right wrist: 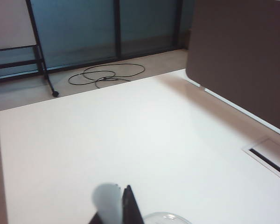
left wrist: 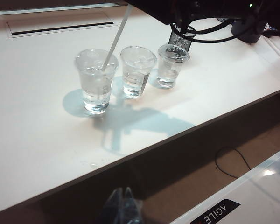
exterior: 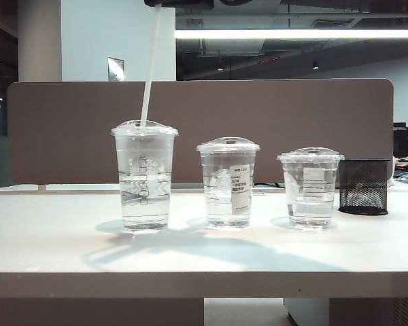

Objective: Pick up the straw and insert it into the large coffee cup.

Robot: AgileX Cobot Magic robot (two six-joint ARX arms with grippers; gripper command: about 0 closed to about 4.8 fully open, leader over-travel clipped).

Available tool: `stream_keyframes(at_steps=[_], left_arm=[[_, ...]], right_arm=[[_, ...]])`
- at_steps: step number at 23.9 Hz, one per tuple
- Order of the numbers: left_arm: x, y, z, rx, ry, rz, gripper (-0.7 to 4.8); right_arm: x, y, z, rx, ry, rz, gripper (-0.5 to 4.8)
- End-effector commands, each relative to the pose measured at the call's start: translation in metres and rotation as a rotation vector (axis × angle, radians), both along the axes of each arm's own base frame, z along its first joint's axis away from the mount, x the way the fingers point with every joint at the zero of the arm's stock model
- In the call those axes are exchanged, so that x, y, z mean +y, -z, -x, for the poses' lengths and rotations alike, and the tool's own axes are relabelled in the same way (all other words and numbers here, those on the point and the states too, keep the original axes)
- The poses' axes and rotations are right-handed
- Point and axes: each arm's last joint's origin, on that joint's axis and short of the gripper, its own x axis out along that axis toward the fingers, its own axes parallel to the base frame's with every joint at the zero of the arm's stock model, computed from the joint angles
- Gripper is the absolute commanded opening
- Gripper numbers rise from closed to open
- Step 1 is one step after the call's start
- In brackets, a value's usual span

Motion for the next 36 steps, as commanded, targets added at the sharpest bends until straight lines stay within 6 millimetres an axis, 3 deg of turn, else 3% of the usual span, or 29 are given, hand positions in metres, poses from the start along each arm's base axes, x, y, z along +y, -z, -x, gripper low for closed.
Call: stream_keyframes(at_steps=[1,10,18,20,25,28,30,33,36], left_arm=[[0.000,-0.001,0.000,-0.011,0.002,0.003,-0.03],[0.000,-0.001,0.000,-0.011,0.002,0.003,-0.03],[0.000,-0.001,0.000,-0.011,0.002,0.003,-0.03],[0.000,-0.001,0.000,-0.011,0.002,0.003,-0.03],[0.000,-0.001,0.000,-0.011,0.002,0.003,-0.03],[0.000,-0.001,0.000,-0.011,0.002,0.003,-0.03],[0.000,-0.001,0.000,-0.011,0.002,0.003,-0.03],[0.000,-0.001,0.000,-0.011,0.003,0.003,-0.03],[0.000,-0.001,0.000,-0.011,0.002,0.003,-0.03]], right_arm=[[0.003,0.002,-0.001,0.002,-0.009,-0.001,-0.01],[0.019,0.035,-0.020,0.041,-0.010,0.031,0.04],[0.024,0.046,-0.026,0.042,-0.005,0.034,2.35],[0.022,0.042,-0.026,0.034,-0.001,0.027,2.58],[0.010,0.021,-0.017,0.006,0.038,0.010,2.36],[-0.004,-0.002,-0.005,-0.045,0.126,0.024,1.44],[-0.029,-0.030,0.015,-0.090,0.200,0.060,0.46],[-0.056,-0.046,0.036,-0.090,0.227,0.060,0.09],[-0.076,-0.043,0.051,-0.098,0.255,0.053,-0.02]])
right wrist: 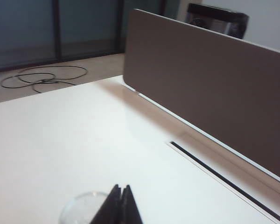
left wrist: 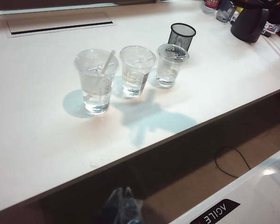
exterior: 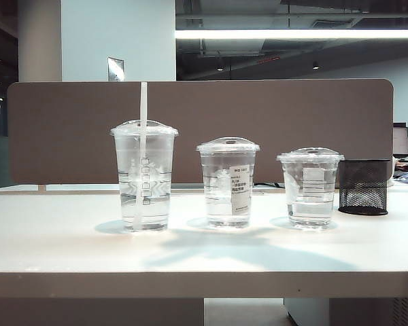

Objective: Pick up the straw and insert it into the large coffee cup.

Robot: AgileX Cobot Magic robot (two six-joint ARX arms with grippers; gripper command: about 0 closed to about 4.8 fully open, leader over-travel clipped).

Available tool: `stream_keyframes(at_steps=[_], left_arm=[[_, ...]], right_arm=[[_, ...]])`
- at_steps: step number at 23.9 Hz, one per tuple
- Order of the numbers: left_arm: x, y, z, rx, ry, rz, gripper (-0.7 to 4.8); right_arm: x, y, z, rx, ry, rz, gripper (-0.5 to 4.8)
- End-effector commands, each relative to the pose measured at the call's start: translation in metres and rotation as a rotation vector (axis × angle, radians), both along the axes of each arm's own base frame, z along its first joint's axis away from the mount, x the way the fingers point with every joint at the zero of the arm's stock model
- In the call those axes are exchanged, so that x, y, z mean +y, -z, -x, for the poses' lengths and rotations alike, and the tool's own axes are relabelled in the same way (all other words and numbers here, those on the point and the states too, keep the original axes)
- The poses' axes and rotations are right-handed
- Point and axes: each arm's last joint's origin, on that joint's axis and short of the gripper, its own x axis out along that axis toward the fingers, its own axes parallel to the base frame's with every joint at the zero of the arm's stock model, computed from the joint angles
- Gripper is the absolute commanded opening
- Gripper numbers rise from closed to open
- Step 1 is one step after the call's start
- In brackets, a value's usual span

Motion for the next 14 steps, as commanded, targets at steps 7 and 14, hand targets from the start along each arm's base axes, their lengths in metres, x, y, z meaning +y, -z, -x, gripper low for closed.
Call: stream_keyframes(at_steps=[7,14], left_arm=[[0.000,-0.001,0.000,-0.011,0.002,0.003,-0.03],[0.000,-0.001,0.000,-0.012,0.002,0.003,-0.03]], right_arm=[[-0.073,0.045,0.066,-0.020,0.180,-0.005,-0.02],[-0.126,0.122,0.118,-0.016,0.324,-0.139,-0.02]])
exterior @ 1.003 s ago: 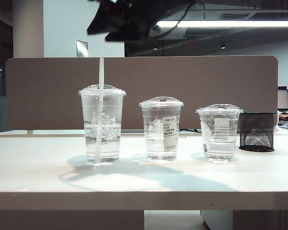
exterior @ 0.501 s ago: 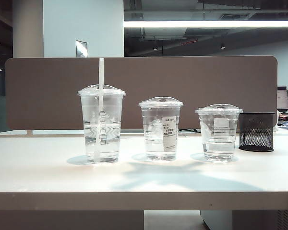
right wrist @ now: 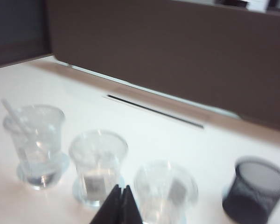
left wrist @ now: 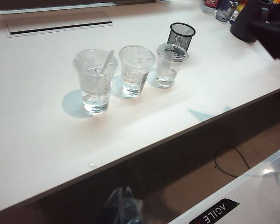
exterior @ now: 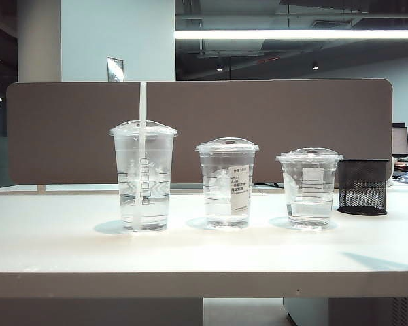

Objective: Pick up the straw and insert it into the large coffee cup.

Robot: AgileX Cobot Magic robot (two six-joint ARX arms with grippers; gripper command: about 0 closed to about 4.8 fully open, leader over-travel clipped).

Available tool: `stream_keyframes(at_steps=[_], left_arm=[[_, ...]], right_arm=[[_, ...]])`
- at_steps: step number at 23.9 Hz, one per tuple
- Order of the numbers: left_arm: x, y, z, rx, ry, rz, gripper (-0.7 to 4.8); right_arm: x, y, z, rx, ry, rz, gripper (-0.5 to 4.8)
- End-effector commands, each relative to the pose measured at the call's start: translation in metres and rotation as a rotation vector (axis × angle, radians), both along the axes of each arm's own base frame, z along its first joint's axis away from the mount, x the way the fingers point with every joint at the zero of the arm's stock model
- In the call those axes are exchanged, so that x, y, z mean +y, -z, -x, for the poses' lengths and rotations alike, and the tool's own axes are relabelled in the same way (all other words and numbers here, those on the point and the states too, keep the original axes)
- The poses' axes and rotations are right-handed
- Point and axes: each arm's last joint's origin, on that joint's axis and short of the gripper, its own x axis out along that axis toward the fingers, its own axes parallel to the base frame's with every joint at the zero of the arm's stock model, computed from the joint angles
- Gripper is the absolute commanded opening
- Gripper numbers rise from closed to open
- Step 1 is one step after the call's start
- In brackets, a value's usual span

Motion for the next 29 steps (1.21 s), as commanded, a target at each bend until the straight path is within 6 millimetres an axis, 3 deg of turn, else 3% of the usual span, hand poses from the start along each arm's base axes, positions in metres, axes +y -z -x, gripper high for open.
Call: stream_keyframes(at_steps=[1,8,18,29], left_arm=[[0.000,-0.001,0.000,-0.012,0.002,0.003,-0.03],[0.000,-0.001,0.000,-0.012,0.002,0.003,-0.03],[0.000,-0.001,0.000,-0.012,0.002,0.003,-0.03],[0.000,-0.001,0.000,-0.012,0.002,0.003,-0.03]], right_arm=[[-0.012,0.022,0.013,-0.006,0.044,-0.076,-0.01],[-0.030,0.077,0.025,0.029,0.110,-0.132,-0.01],[-0.030,0.129,0.022,0.160,0.116,-0.093,-0.01],[-0.043,0.146,0.028,0.285,0.360,-0.028,-0.01]])
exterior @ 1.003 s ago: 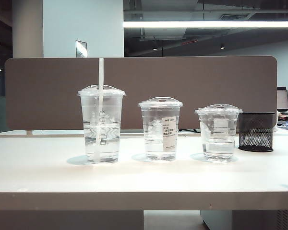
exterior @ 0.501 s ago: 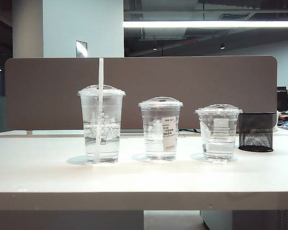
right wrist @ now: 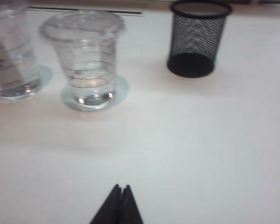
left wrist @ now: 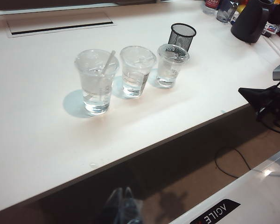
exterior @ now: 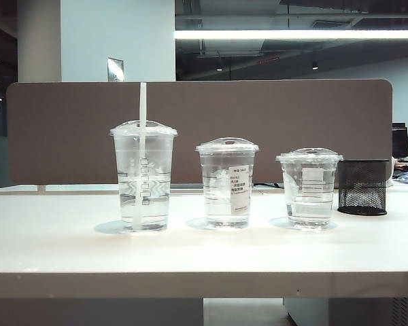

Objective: Pick up the straw and insert it into the large coffee cup.

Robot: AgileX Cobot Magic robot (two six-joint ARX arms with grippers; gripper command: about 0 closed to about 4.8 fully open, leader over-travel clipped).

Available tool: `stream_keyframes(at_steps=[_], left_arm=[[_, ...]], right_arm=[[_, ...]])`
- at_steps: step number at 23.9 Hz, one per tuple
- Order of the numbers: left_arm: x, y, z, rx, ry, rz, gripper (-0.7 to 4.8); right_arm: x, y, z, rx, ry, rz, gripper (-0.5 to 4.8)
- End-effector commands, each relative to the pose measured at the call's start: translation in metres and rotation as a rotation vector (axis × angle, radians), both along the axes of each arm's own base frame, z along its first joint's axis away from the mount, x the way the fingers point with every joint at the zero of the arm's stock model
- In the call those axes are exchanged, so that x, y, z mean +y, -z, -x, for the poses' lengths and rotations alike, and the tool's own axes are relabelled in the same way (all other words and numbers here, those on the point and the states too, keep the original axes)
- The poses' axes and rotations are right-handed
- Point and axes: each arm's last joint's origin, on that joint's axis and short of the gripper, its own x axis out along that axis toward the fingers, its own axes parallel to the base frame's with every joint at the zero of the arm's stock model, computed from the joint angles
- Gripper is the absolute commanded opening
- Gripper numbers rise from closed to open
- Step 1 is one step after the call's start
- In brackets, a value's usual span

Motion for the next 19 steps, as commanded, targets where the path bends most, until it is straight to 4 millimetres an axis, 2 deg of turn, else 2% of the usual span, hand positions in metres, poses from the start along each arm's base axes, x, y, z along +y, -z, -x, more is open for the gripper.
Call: stream_keyframes(at_steps=[1,6,19], left_arm=[[-0.0003,-0.0015,-0.0004,-0.013,0.002,0.003,-0.03],[-0.0003,-0.0015,-0.0004,-0.012,0.002,0.003,-0.03],[-0.0003,-0.0015,-0.0004,-0.012,0.002,0.003,-0.03]], right_arm=[[-0.0066,0.0033,0.0045,0.007,0.052,0.000,-0.01],[-0.0121,-0.0038,0.0072,-0.081,0.101,-0.013,-0.01],[-0.0156,-0.0027,0.0069,-0.068,0.137,-0.011,-0.01]])
